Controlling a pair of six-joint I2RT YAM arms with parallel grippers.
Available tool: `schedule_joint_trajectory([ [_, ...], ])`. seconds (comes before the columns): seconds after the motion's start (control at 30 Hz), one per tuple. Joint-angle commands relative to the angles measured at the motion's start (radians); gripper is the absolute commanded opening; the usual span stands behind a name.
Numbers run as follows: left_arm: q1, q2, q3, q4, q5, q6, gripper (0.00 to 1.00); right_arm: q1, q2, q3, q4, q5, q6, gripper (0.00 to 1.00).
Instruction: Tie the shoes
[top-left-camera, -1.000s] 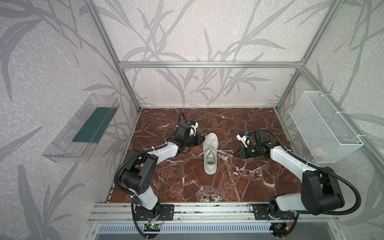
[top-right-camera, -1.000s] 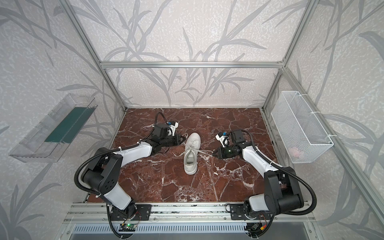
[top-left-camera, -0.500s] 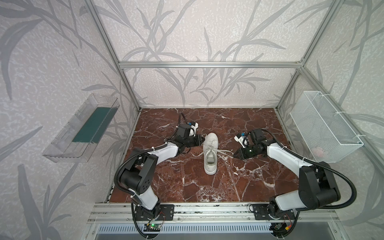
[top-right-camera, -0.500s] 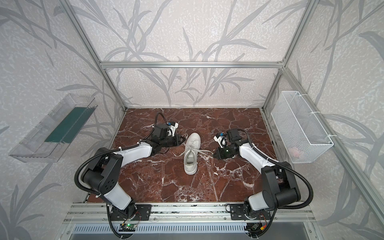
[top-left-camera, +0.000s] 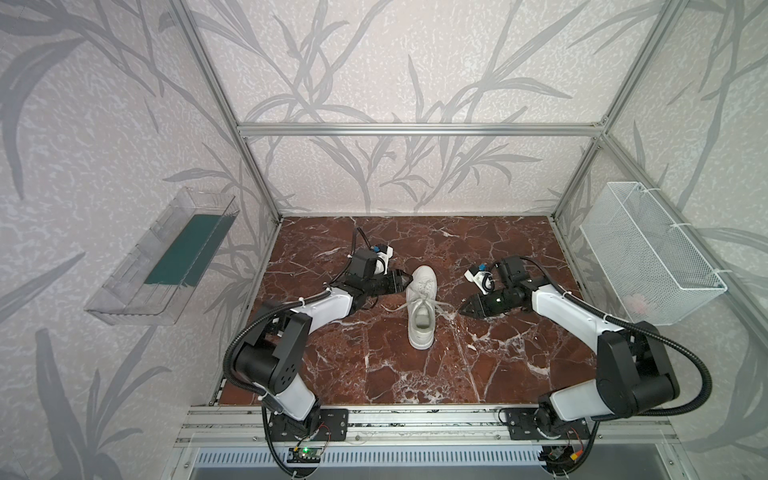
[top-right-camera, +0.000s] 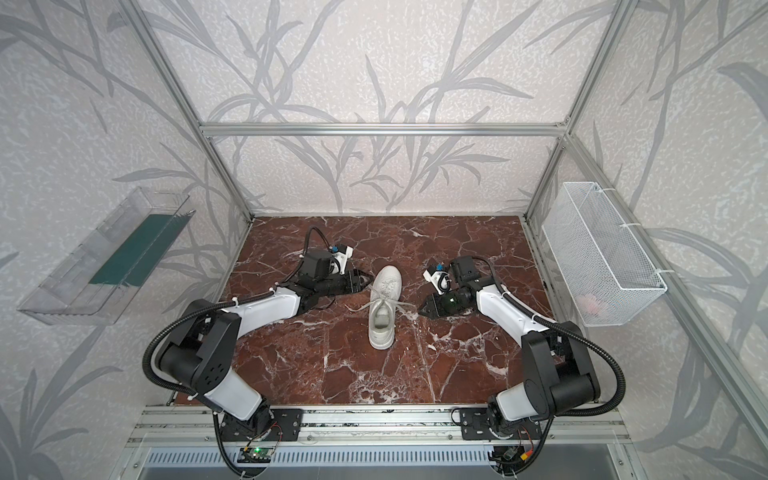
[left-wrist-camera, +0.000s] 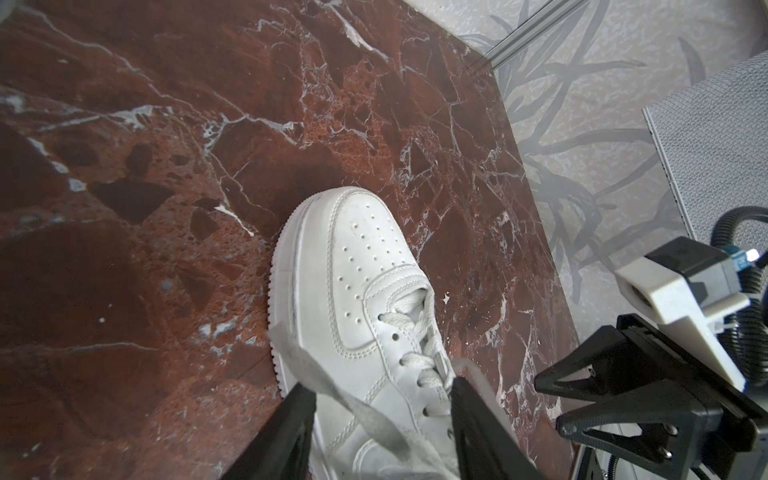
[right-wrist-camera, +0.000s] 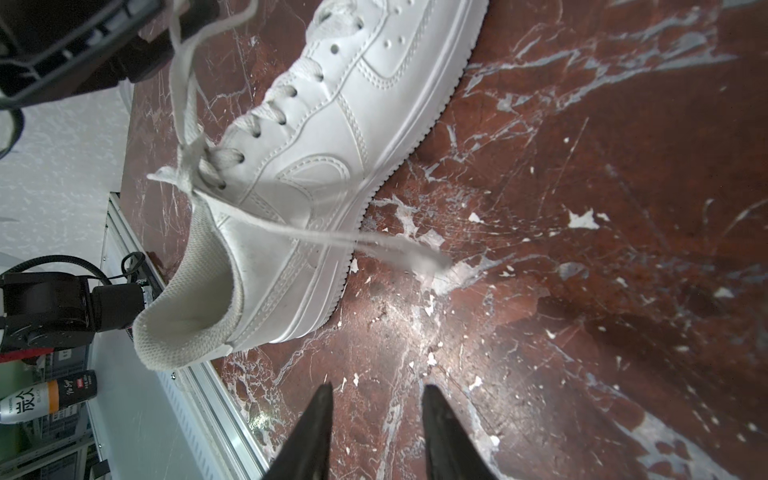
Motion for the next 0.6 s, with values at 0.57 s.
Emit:
schedule_joint_trajectory([
  [0.57,-0.032,-0.196,-0.165,-0.016,0.091,-0.007,0.57,0.087,-0.029,0.082,0.034,-0.025,0.131,0.43],
])
